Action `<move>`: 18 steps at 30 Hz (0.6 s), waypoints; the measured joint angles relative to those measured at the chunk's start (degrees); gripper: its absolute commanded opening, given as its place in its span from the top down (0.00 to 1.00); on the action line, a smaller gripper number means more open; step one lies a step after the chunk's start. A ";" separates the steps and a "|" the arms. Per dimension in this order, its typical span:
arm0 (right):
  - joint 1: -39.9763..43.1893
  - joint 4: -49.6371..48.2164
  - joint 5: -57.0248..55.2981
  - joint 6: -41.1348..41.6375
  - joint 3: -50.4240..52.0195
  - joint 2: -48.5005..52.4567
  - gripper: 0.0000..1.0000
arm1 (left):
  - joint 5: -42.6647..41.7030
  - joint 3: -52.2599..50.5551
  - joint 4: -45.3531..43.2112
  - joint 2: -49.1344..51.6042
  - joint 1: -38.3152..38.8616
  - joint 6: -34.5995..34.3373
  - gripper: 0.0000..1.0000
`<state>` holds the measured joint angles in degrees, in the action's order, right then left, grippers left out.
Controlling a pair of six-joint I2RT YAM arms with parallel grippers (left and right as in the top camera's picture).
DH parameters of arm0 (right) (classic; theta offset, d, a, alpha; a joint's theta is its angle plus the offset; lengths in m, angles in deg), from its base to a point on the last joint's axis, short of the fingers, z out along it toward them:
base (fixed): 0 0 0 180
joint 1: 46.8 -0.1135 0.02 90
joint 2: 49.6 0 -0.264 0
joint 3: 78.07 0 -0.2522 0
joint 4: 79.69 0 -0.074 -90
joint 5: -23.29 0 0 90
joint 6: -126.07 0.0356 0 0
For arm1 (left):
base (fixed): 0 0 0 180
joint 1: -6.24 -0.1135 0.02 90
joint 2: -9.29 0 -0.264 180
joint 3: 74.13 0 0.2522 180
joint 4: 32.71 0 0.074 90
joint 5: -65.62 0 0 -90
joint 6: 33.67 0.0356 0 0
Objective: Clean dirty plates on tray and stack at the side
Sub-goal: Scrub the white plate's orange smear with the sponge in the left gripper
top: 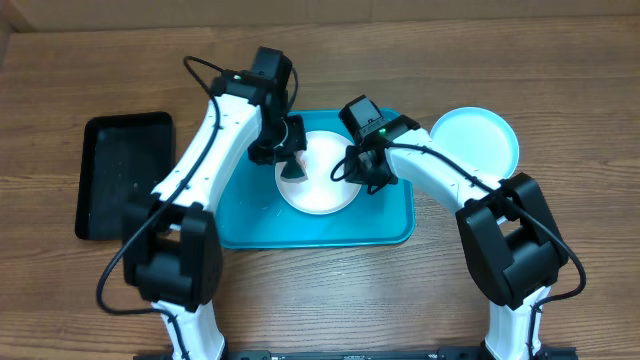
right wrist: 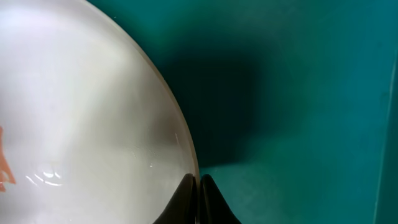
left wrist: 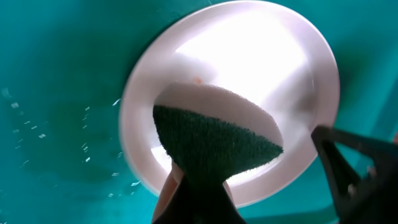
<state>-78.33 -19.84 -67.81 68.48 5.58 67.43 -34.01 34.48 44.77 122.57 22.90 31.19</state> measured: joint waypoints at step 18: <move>-1.88 -0.17 -0.61 0.17 -0.02 0.24 0.96 | 1.86 0.00 -3.52 11.15 4.59 -1.92 0.96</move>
<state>-80.21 -20.02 -68.42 68.65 5.56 67.67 -32.15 34.48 41.25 133.71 27.49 29.26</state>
